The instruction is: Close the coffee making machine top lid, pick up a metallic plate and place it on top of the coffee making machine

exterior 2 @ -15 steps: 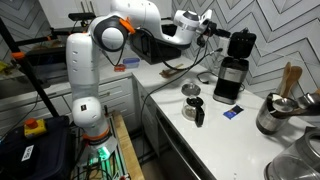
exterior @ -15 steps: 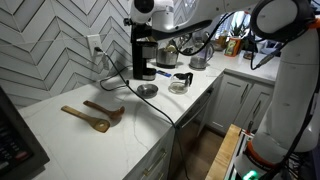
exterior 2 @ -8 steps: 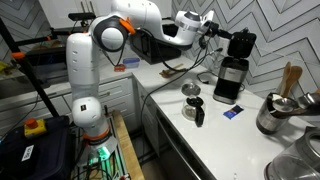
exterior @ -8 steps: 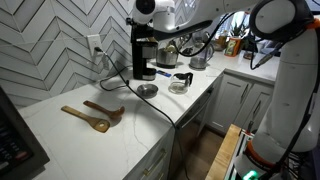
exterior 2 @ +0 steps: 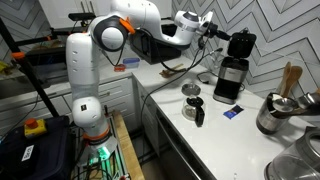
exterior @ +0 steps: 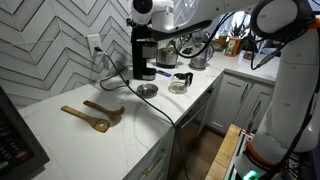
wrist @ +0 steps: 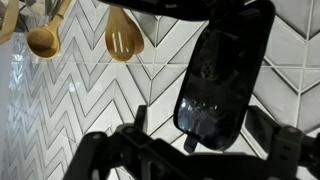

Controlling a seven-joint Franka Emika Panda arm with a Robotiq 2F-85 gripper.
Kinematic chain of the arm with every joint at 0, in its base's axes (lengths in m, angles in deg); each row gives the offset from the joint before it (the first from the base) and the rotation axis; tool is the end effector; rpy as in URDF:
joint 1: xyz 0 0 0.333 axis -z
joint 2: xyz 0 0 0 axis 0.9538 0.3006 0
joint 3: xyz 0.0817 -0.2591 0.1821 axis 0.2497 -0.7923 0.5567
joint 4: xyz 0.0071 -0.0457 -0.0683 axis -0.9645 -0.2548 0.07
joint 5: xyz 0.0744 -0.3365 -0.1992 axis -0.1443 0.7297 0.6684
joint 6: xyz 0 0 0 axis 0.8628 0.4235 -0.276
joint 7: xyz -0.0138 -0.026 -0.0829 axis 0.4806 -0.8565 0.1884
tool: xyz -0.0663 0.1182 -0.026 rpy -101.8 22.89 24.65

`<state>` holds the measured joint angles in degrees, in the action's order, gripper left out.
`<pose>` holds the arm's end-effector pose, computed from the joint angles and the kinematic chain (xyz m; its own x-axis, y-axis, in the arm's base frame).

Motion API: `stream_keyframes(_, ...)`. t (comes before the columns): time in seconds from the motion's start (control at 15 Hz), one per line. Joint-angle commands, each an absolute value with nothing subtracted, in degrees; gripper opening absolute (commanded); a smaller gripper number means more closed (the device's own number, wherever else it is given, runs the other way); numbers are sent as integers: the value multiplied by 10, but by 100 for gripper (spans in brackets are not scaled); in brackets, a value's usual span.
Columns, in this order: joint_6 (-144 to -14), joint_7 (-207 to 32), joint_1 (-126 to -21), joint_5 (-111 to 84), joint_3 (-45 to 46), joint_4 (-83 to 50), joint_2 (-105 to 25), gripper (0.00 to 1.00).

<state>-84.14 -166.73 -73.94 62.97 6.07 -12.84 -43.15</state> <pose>0.7101 0.0091 0.5963 0.2778 -0.0941 0.9560 -0.6026 -0.7921 0.0971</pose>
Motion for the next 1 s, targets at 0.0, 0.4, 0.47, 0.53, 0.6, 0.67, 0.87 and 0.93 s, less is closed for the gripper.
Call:
stream_keyframes(0.0,-798,-1667,-754,602,61,-152,-451,100)
stream_keyframes(0.4,-727,-1668,-771,582,67,-150,-460,100)
stream_keyframes(0.47,-720,-1670,-772,581,67,-151,-462,100)
stream_keyframes(0.53,-721,-1672,-771,578,68,-152,-463,100)
stream_keyframes(0.6,-737,-1679,-767,574,68,-153,-463,100)
stream_keyframes(0.67,-749,-1690,-765,576,66,-152,-461,100)
stream_keyframes(0.87,-783,-1706,-761,583,63,-149,-454,100)
stream_keyframes(0.93,-795,-1710,-759,584,62,-148,-451,100)
